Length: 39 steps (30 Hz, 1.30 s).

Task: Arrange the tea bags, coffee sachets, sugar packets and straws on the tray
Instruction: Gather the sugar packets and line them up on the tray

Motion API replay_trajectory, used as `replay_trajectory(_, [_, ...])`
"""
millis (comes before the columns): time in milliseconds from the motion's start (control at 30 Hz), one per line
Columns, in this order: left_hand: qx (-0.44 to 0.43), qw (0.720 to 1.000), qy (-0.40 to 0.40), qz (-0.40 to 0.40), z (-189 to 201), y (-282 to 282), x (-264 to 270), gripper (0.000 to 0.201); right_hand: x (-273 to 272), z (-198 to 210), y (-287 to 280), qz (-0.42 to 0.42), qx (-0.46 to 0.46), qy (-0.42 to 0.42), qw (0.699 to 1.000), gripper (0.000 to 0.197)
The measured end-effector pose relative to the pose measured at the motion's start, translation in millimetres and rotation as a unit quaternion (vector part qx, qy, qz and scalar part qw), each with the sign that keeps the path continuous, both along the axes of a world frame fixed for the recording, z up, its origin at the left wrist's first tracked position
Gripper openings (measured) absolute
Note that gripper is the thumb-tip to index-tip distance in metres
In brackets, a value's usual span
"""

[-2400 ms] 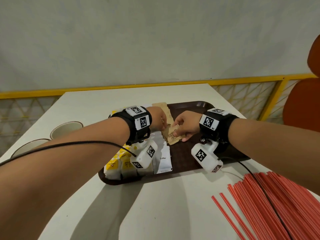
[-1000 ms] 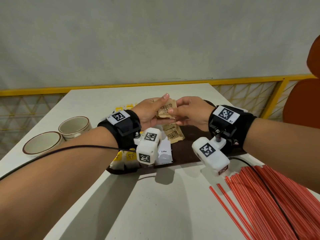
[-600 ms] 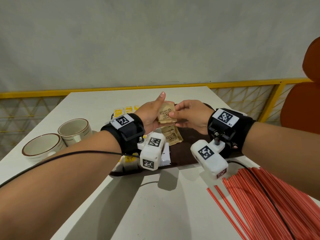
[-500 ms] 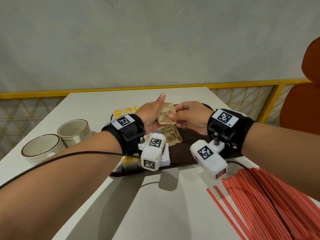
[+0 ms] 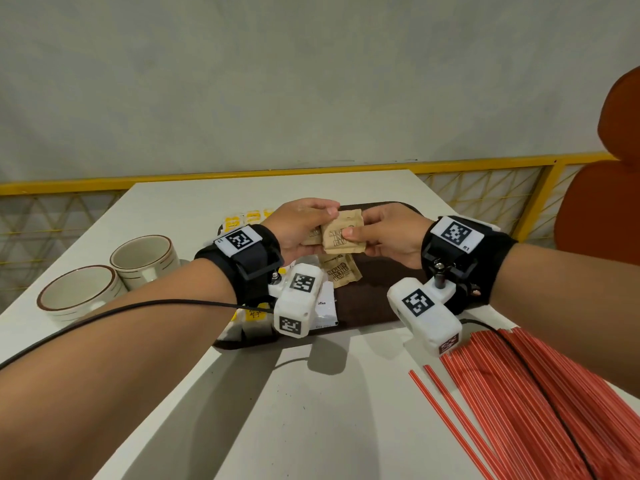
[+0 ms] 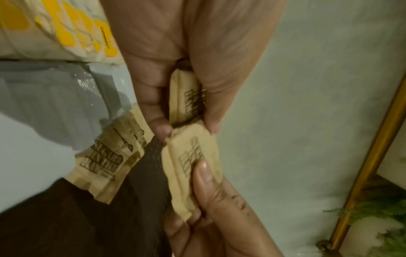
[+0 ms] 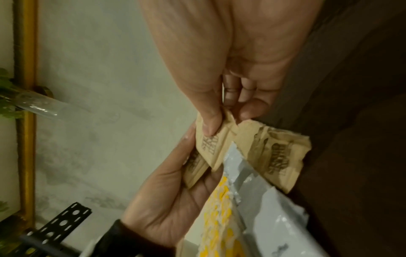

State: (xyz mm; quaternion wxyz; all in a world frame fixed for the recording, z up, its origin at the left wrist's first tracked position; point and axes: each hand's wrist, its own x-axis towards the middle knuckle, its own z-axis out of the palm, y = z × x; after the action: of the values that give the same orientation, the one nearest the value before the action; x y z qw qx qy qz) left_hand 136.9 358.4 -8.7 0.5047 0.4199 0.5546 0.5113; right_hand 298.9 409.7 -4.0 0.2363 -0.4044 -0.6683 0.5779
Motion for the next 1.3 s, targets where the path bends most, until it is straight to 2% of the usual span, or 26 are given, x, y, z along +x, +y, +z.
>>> replay_trajectory(100, [-0.031, 0.996, 0.079, 0.007, 0, 0, -2, 0.014, 10, -8, 7, 0.008, -0.024, -0.078, 0.997, 0.011])
replay_trajectory(167, [-0.065, 0.982, 0.179, 0.001, 1, 5, -3, 0.018, 15, -16, 10, 0.018, -0.033, -0.143, 0.989, 0.005])
replay_trajectory(233, [-0.076, 0.94, 0.332, -0.023, 3, 11, -4, 0.016, 16, -24, 11, 0.032, -0.027, -0.197, 0.98, 0.004])
replay_trajectory(333, [-0.071, 0.852, 0.511, -0.085, 6, 19, -4, 0.012, 10, -31, 12, 0.043, -0.017, -0.233, 0.971, 0.009])
replay_trajectory(400, [-0.085, 0.809, 0.57, -0.119, 3, 25, -2, 0.011, 5, -34, 13, 0.041, -0.002, -0.242, 0.969, 0.014])
replay_trajectory(500, [-0.095, 0.779, 0.605, -0.136, -4, 33, -1, 0.007, 0, -33, 14, 0.036, 0.034, -0.258, 0.965, 0.022])
replay_trajectory(800, [-0.1, 0.753, 0.638, -0.126, -14, 47, 3, 0.013, -4, -36, 12, 0.027, 0.005, -0.226, 0.974, 0.028])
replay_trajectory(967, [-0.104, 0.721, 0.673, -0.126, -15, 46, 7, 0.016, -3, -36, 13, 0.023, -0.002, -0.199, 0.98, 0.023])
replay_trajectory(1067, [-0.101, 0.751, 0.643, -0.111, -14, 47, 4, 0.006, -3, -35, 13, 0.019, -0.008, -0.184, 0.983, 0.02])
replay_trajectory(1167, [-0.088, 0.769, 0.627, -0.087, -11, 45, -1, 0.013, -2, -34, 15, 0.022, -0.015, -0.18, 0.983, 0.022])
replay_trajectory(1300, [-0.091, 0.791, 0.598, -0.091, -7, 38, -3, 0.011, 1, -31, 16, 0.022, -0.015, -0.201, 0.979, 0.031])
